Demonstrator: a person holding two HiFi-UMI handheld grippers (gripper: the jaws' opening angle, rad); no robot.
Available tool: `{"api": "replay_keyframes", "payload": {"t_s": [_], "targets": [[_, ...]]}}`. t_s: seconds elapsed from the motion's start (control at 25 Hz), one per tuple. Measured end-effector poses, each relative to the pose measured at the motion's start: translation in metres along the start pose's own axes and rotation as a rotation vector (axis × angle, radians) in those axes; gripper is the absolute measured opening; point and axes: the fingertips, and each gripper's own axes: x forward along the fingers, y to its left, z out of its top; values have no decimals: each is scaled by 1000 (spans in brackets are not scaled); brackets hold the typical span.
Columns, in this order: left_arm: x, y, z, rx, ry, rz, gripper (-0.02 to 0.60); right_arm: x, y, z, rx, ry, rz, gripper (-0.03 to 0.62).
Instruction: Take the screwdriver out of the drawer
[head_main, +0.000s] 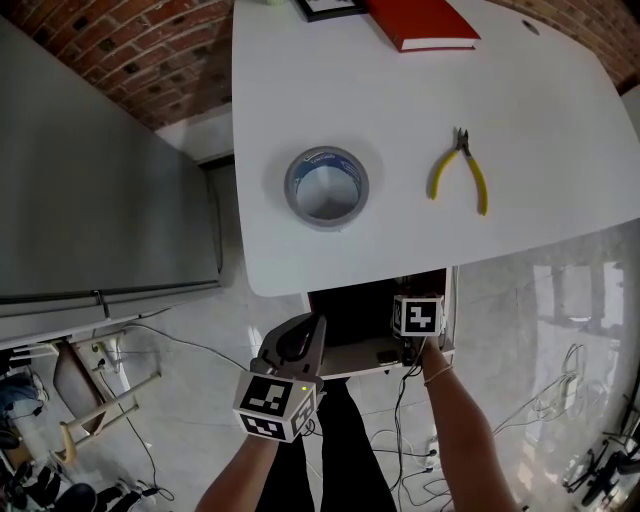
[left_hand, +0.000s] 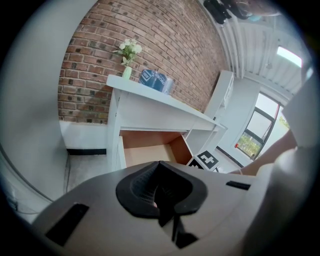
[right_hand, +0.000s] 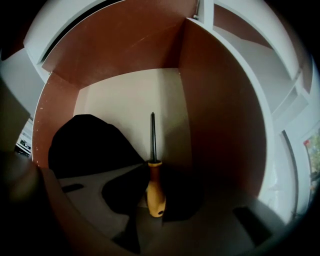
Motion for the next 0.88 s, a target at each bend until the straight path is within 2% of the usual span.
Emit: {"api": "replay_keyframes", "payload": {"t_s": [0.28, 0.6, 0.88], "targets": [[0, -7, 4, 17, 3, -16, -8, -11, -6, -1, 19, -19, -23, 77], [-2, -15, 9, 33, 1, -32, -8, -41, 3, 8, 3, -129, -13, 75], [-12, -25, 16, 64, -5, -59, -8, -76, 15, 8, 73, -255, 13, 74]]}}
